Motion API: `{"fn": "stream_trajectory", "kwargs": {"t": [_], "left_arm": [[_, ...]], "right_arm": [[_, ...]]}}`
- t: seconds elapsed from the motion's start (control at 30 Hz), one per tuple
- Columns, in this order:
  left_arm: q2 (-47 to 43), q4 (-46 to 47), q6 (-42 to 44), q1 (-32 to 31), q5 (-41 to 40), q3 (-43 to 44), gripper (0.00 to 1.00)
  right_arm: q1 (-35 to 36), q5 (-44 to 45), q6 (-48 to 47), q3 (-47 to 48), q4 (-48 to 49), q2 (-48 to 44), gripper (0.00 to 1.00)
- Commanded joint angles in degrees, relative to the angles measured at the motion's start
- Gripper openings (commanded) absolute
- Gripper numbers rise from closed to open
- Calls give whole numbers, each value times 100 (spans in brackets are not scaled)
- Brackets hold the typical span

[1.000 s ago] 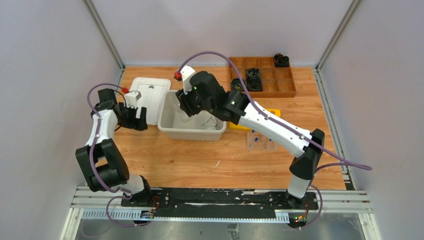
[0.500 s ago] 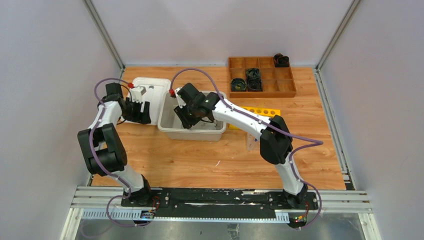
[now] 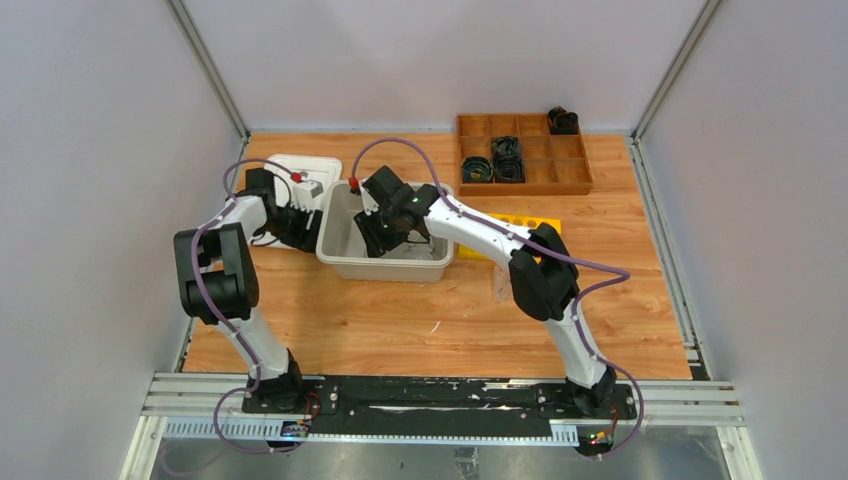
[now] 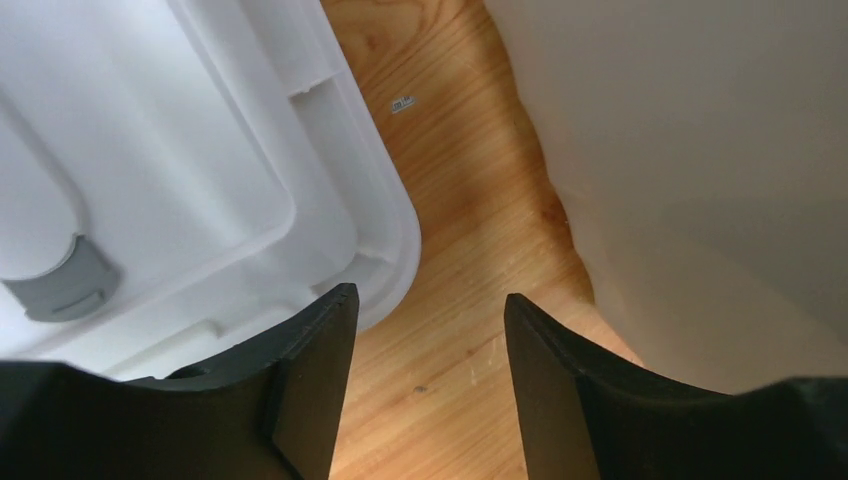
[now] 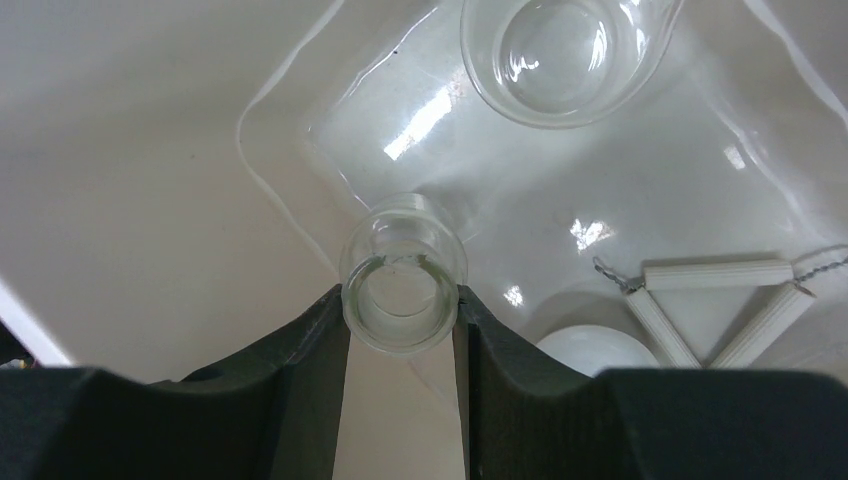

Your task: Organize the chemistry lab equipment

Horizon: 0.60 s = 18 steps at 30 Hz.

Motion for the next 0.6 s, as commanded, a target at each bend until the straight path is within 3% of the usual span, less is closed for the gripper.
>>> {"fn": "stream_trajectory", "kwargs": {"t": [0.0, 0.2, 0.57], "left_arm": [[120, 257, -113, -107, -170, 198, 59], [331, 405, -145, -220, -599, 201, 51], [235, 495, -9, -226, -1250, -38, 19]], "right_arm": [[-98, 36, 98, -247, 188, -328, 40], [-220, 128, 121, -594, 326, -758, 63], [-303, 194, 93, -668, 378, -1368, 64]]}}
